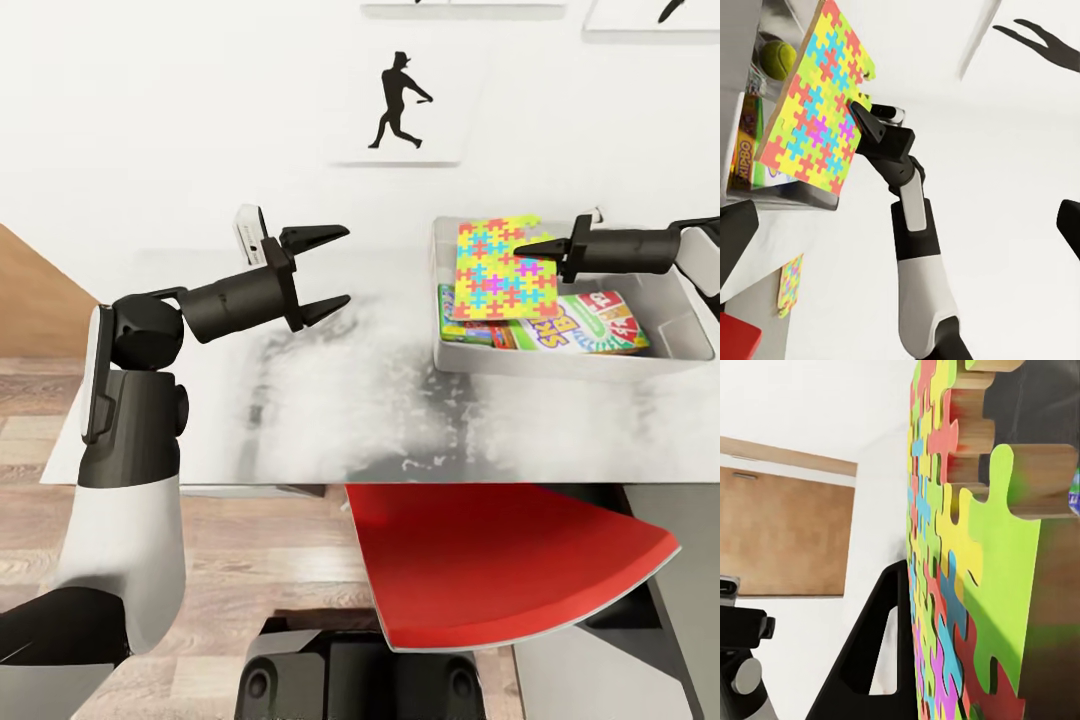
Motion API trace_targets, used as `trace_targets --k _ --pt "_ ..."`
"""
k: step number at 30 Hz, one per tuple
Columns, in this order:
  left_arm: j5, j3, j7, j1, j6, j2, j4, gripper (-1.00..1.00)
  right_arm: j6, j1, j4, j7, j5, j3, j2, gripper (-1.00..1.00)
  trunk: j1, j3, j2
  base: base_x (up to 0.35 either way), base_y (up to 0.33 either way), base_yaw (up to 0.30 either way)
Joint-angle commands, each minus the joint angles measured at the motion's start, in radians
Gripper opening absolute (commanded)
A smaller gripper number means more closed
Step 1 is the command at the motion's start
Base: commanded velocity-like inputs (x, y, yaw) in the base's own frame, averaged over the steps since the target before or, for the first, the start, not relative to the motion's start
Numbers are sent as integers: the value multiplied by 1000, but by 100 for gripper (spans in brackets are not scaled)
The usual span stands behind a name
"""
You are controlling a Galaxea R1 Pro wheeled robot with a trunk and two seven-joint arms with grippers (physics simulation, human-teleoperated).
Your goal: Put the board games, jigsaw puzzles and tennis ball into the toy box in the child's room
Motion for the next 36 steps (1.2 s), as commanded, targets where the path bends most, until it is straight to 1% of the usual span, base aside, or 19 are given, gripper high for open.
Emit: trace_targets --k 1,21,30,33,36 --pt "10 1 11 -1 1 -1 0 100 3 -1 0 6 -1 5 -3 -100 1 -3 -2 0 0 0" --pt "11 -1 12 -2 1 -1 0 100 3 -3 0 6 -2 3 -15 -100 1 -36 -2 0 0 0" --pt "11 -3 13 -2 1 -2 0 100 3 -3 0 6 -2 3 -25 -100 1 -47 -2 0 0 0" --pt "11 -3 14 -2 0 -2 0 100 3 -4 3 3 -1 3 -24 -100 1 -48 -2 0 0 0" --pt "10 -3 15 -2 0 -3 0 100 3 -17 27 -18 0 3 -17 -100 1 -49 -2 0 0 0"
